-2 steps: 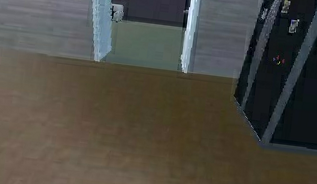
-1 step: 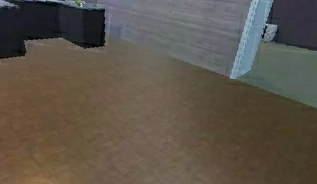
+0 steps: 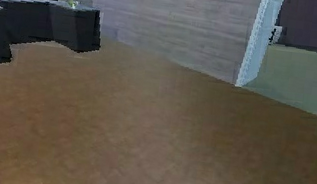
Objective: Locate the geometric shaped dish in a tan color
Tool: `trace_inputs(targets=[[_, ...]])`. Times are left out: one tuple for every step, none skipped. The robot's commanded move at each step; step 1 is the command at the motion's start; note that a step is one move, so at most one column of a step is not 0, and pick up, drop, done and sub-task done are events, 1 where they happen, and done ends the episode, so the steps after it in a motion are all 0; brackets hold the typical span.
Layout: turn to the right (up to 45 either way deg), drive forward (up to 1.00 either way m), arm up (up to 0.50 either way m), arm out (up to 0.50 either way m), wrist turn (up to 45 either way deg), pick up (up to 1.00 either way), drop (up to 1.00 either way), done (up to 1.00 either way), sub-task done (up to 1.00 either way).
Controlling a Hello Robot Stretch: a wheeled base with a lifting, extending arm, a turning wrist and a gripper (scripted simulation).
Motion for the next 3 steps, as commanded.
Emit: trace_inputs(targets=[[-45.0,0.0,0.0,0.0,0.0,0.0,0.0,0.0,0.0],[-6.0,0.0,0.0,0.0,0.0,0.0,0.0,0.0,0.0],[0.0,1.0,0.0,0.0,0.0,0.0,0.0,0.0,0.0]])
